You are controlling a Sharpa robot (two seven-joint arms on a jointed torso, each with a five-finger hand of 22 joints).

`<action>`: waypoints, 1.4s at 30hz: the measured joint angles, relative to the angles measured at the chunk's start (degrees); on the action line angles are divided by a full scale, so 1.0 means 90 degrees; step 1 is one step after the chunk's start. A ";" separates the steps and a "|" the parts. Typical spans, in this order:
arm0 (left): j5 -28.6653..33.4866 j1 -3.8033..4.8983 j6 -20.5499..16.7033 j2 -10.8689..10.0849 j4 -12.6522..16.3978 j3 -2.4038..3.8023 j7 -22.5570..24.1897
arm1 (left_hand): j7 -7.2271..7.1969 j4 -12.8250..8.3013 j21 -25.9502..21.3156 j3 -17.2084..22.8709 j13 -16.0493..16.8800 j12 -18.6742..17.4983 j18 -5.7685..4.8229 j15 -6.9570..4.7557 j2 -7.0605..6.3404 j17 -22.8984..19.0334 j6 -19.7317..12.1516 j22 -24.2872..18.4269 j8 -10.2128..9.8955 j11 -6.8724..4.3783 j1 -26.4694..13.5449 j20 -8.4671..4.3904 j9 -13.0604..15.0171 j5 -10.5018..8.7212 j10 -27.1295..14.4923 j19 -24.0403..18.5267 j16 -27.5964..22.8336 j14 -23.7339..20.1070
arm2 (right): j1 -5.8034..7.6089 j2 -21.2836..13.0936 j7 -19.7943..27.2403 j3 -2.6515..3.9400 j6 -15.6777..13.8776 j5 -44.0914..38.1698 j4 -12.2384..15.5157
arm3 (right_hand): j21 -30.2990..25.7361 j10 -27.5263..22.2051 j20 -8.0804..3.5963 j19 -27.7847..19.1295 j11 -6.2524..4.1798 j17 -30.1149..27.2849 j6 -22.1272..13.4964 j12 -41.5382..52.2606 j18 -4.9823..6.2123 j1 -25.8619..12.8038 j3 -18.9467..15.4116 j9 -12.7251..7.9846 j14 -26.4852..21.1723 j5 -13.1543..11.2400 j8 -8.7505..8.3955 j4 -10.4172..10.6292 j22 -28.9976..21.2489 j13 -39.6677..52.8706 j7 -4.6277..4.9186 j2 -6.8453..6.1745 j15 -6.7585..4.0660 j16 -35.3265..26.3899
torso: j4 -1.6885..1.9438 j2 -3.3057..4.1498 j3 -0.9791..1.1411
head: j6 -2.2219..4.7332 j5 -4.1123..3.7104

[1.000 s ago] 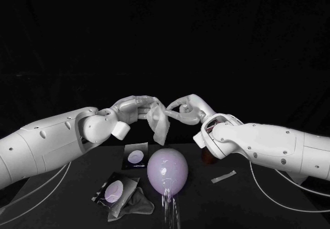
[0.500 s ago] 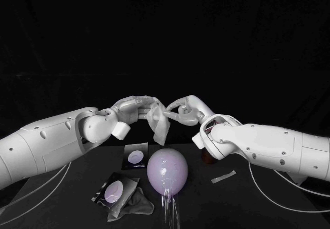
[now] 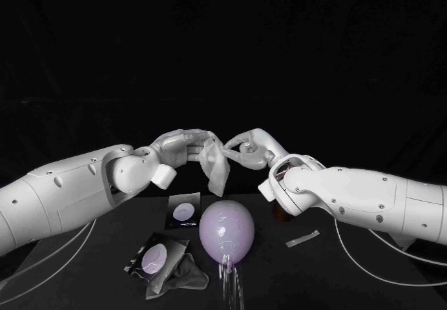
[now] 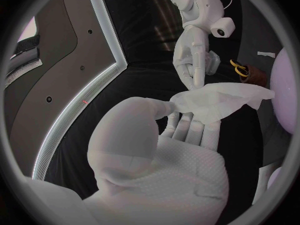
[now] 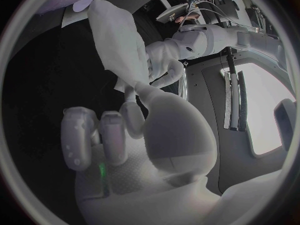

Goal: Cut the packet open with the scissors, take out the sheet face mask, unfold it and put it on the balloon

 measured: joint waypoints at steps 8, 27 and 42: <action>-0.0006 0.0000 0.0001 -0.0002 -0.0006 0.0001 -0.0001 | 0.0001 0.0000 0.0000 0.0000 0.0000 0.0000 -0.0001 0.0000 -0.0001 -0.0003 -0.0002 0.0000 0.0000 0.0000 -0.0001 0.0000 0.0000 -0.0003 0.0000 0.0000 0.0000 0.0000 | -0.0004 -0.0019 0.0039 0.0000 -0.0084 0.0038 0.0014 | 0.0254 0.0148 -0.0106 0.0036 -0.0032 0.0004 0.0130 0.0323 -0.0001 0.0200 0.0396 0.0145 0.0015 -0.0040 0.0262 -0.0259 0.0000 0.0003 -0.0088 0.0149 -0.0123 0.0113 | -0.0004 0.0000 0.0001 | -0.0003 0.0003; -0.0019 -0.0002 -0.0001 -0.0071 -0.0042 0.0002 0.0006 | 0.0006 -0.0019 0.0001 0.0019 0.0000 0.0000 -0.0007 0.0000 -0.0016 -0.0003 -0.0009 0.0001 0.0000 0.0000 -0.0016 0.0000 0.0000 -0.0007 0.0000 0.0000 0.0000 -0.0001 | -0.0006 -0.0231 0.0115 -0.0002 -0.0211 0.0274 0.0117 | 0.0379 0.0377 -0.0196 0.0032 -0.0122 -0.0002 0.0043 0.0519 -0.0099 0.0059 0.0940 0.0172 0.0014 -0.0034 0.0510 -0.0535 -0.0003 -0.0008 -0.0109 0.0099 -0.0171 0.0103 | -0.0009 -0.0001 0.0001 | -0.0006 -0.0019; -0.0015 -0.0022 -0.0010 -0.0138 -0.0047 0.0002 0.0032 | -0.0006 -0.0019 0.0001 0.0018 -0.0001 0.0000 -0.0010 0.0000 0.0020 -0.0003 -0.0015 0.0001 0.0000 -0.0023 0.0021 0.0000 0.0000 -0.0001 0.0023 0.0000 -0.0025 -0.0001 | -0.0040 -0.0302 0.0115 -0.0002 -0.0153 0.0407 0.0050 | 0.0378 0.0410 -0.0205 0.0022 -0.0155 0.0004 -0.0002 0.0519 -0.0099 0.0016 0.0983 0.0172 0.0011 -0.0037 0.0633 -0.0579 0.0000 -0.0007 -0.0114 0.0071 -0.0169 0.0124 | -0.0003 -0.0002 0.0001 | -0.0005 -0.0014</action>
